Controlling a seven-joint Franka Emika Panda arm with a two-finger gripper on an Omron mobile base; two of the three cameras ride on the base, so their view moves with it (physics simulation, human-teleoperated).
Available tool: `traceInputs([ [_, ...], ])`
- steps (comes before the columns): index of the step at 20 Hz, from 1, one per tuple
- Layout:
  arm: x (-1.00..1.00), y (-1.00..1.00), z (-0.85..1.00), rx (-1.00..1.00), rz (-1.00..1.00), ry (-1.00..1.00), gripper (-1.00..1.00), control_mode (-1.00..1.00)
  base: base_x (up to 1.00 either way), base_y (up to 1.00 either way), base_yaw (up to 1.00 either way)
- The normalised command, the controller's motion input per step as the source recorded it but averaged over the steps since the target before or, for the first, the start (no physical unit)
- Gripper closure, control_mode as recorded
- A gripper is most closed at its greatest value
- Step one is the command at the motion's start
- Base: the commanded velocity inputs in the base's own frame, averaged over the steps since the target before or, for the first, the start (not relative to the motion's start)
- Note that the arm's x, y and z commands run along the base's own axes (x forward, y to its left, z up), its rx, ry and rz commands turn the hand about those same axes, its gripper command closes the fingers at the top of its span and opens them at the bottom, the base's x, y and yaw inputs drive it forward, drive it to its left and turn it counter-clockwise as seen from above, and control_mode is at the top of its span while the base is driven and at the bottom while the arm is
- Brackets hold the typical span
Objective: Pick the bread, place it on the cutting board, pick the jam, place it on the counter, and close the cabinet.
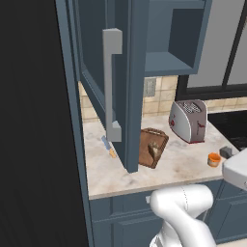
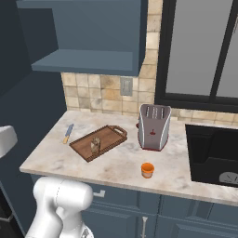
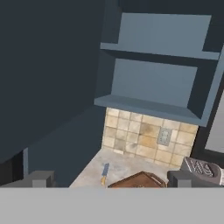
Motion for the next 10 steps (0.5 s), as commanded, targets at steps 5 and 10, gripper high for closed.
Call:
traceInputs([
  [5, -0.09, 0.06, 0.17, 0.02, -0.02, -0.06, -1.0, -1.0, 0.0, 0.0, 0.0],
  [10, -0.14, 0.19, 0.03, 0.02, -0.01, 0.0, -1.0, -1.0, 0.0, 0.0, 0.0],
])
